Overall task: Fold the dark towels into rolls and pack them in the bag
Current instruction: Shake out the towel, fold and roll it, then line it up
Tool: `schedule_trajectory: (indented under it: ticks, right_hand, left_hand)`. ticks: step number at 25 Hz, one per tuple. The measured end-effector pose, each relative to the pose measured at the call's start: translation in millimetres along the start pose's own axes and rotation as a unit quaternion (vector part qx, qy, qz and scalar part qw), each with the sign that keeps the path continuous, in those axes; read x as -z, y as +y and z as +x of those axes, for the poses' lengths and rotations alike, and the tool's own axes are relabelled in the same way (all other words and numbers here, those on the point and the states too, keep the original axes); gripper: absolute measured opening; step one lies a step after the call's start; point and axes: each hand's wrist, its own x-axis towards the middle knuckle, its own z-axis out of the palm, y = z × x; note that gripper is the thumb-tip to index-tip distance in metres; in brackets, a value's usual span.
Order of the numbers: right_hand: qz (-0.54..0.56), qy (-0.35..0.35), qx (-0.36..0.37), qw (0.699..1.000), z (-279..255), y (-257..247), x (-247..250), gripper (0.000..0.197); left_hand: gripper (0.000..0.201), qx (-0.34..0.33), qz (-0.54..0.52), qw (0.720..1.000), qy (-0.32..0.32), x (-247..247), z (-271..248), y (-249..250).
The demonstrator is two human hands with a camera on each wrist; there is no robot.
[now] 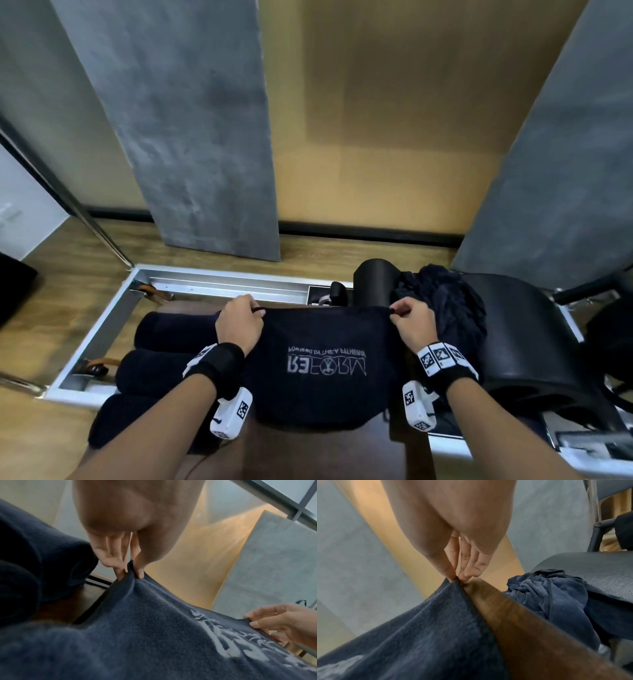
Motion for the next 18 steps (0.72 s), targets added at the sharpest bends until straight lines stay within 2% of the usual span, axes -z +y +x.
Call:
schedule_trajectory:
  ticks: [3, 5, 7, 12, 15, 17, 18]
  right_hand:
    - [-0.037, -0.034, 0.005, 0.999, 3.4, 5.7, -6.1, 0.027]
    - [-0.050, -0.035, 0.016, 0.998, 3.0, 5.7, -8.6, 0.020]
    - [-0.041, -0.010, 0.025, 0.999, 0.8, 4.4, -9.2, 0.011]
    - [-0.015, 0.012, 0.012, 1.000, -6.6, -0.6, -0.2, 0.025]
    - [0.032, 0.016, 0.019, 0.999, -14.2, -10.8, 16.0, 0.020]
    - [0.056, 0.032, 0.035, 0.997, -23.2, -19.8, 29.3, 0.014]
    - [0.055, 0.037, 0.047, 0.997, -29.0, -24.1, 36.1, 0.017]
  left_hand:
    - [0.009, 0.005, 0.034, 0.999, -0.032, -5.6, 3.2, 5.6]
    - [0.009, 0.008, 0.027, 0.999, -0.035, -7.0, 3.8, 7.1]
    - [0.010, 0.011, 0.007, 1.000, -0.028, -7.1, 3.2, 8.3]
    - [0.009, -0.007, -0.034, 0.999, -0.003, 4.3, -4.7, 13.1]
    - [0.007, -0.037, -0.048, 0.998, 0.020, 20.7, -15.2, 9.9]
    - [0.013, -0.052, -0.060, 0.996, 0.032, 33.9, -26.8, 1.9]
    - [0.013, -0.057, -0.067, 0.995, 0.039, 41.2, -33.7, -2.7]
